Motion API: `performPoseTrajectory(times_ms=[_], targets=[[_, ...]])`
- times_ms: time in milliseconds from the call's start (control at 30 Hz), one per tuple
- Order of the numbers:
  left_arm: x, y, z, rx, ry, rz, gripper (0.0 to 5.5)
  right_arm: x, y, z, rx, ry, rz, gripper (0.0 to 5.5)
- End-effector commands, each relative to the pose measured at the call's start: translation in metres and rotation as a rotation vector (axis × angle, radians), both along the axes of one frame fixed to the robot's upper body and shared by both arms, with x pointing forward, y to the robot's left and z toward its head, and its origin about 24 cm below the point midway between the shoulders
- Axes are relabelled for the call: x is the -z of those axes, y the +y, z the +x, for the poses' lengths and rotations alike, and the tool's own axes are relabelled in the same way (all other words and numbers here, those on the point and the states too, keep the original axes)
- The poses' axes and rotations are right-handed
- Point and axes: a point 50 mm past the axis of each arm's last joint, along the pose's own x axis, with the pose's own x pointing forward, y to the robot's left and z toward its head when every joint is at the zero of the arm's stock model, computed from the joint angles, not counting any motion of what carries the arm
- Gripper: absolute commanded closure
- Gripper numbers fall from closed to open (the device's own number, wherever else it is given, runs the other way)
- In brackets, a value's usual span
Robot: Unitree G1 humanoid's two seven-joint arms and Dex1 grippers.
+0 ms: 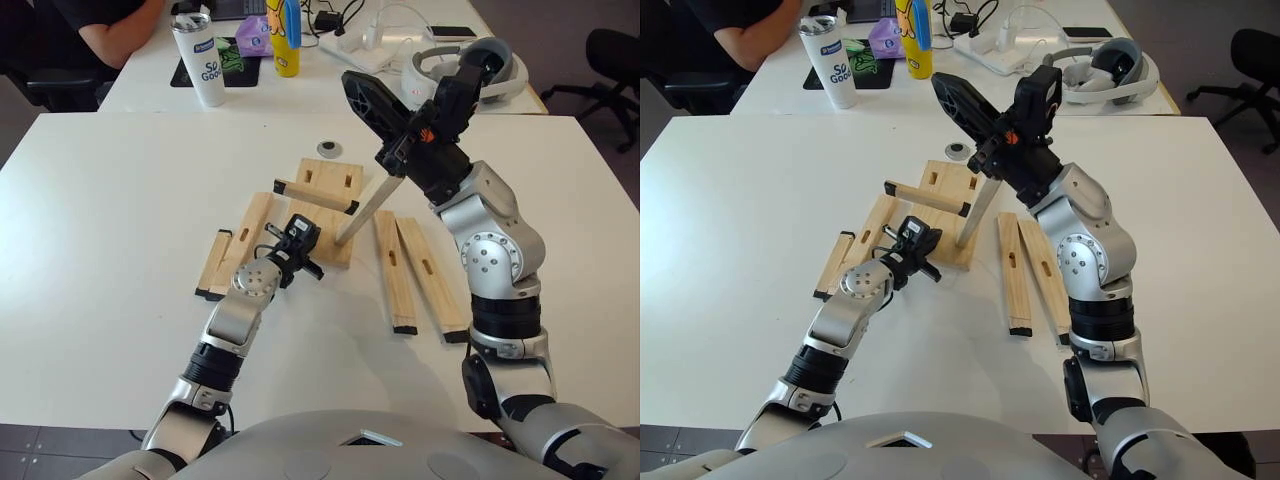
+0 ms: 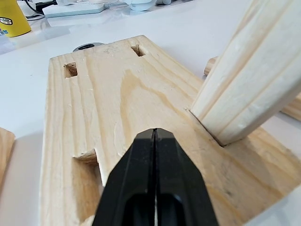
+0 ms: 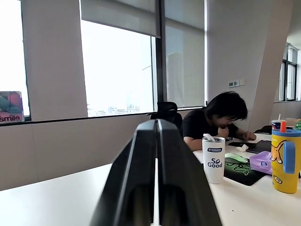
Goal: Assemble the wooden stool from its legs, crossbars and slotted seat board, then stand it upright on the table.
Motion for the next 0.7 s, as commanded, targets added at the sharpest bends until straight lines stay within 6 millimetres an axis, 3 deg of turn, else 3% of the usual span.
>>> performPoseTrajectory(times_ms=[33, 233, 300, 367, 400, 500, 533, 567, 600, 700], targets=[[0.025, 0.003, -0.01, -0.022, 0.126, 0.04, 5.5, -0.03, -0.003, 0.011, 0.002, -0.045, 0.046, 5.48], [0.025, 0.005, -0.008, -0.029, 0.126, 0.043, 5.5, -0.116, -0.032, -0.005, -0.064, -0.236, 0.289, 5.48], [0.025, 0.007, -0.008, -0.033, 0.127, 0.044, 5.5, -0.126, -0.038, -0.009, -0.079, -0.247, 0.335, 5.48], [0.025, 0.006, -0.009, -0.031, 0.127, 0.043, 5.5, -0.106, -0.031, -0.006, -0.071, -0.186, 0.244, 5.48], [0.024, 0.006, -0.009, -0.027, 0.127, 0.042, 5.5, -0.085, -0.024, -0.002, -0.063, -0.111, 0.171, 5.48], [0.023, 0.002, -0.009, -0.007, 0.126, 0.04, 5.5, 0.017, -0.003, 0.012, 0.096, 0.195, -0.216, 5.48], [0.022, 0.002, -0.009, -0.003, 0.125, 0.04, 5.5, 0.04, -0.001, 0.01, 0.131, 0.257, -0.297, 5.48], [0.022, 0.001, -0.008, 0.0, 0.124, 0.04, 5.5, 0.05, 0.0, 0.008, 0.152, 0.273, -0.33, 5.48], [0.021, 0.002, -0.008, 0.002, 0.123, 0.04, 5.5, 0.044, 0.0, 0.009, 0.162, 0.255, -0.291, 5.48], [0.021, 0.003, -0.009, -0.002, 0.128, 0.04, 5.5, -0.001, -0.01, 0.019, 0.261, 0.09, -0.12, 5.48]])
